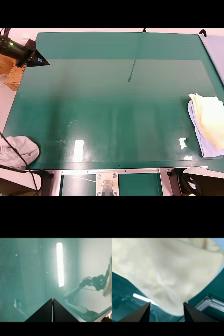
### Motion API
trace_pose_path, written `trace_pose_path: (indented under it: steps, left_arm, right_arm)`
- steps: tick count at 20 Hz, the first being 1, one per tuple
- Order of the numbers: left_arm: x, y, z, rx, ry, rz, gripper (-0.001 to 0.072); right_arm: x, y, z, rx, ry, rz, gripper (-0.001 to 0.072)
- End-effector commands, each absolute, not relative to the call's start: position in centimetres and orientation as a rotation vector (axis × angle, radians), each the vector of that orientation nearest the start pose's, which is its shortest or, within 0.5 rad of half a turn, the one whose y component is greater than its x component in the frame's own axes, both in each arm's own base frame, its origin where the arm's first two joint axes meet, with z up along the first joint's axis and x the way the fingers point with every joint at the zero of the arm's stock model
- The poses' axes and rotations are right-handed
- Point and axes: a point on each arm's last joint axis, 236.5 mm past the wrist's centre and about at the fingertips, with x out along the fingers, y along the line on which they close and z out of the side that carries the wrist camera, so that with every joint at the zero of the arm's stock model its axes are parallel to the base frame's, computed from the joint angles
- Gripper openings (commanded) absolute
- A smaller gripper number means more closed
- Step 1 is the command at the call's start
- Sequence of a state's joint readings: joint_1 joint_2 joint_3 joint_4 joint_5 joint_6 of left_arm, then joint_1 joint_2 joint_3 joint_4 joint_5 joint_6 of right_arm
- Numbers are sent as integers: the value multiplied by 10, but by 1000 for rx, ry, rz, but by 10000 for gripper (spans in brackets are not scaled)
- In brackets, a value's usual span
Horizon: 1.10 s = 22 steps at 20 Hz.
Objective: Fold the shirts.
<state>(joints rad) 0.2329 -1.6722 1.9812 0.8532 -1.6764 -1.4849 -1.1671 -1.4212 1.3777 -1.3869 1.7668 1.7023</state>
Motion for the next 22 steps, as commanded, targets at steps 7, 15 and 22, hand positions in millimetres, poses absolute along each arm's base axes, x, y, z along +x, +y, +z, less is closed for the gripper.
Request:
trace_pose_path:
  steps: [7, 15, 22]
  left_arm:
    - [457, -55, 154, -508, 1199, -525, 22]
    - [391, -75, 143, -448, 1214, -447, 20]
    - [261, -124, 76, -472, 1231, -453, 21]
  right_arm:
    - [252, -271, 57, 1123, 1202, -590, 132]
    - [373, -72, 110, 616, 1046, -19, 16]
    - [290, 59, 37, 482, 1175, 208, 16]
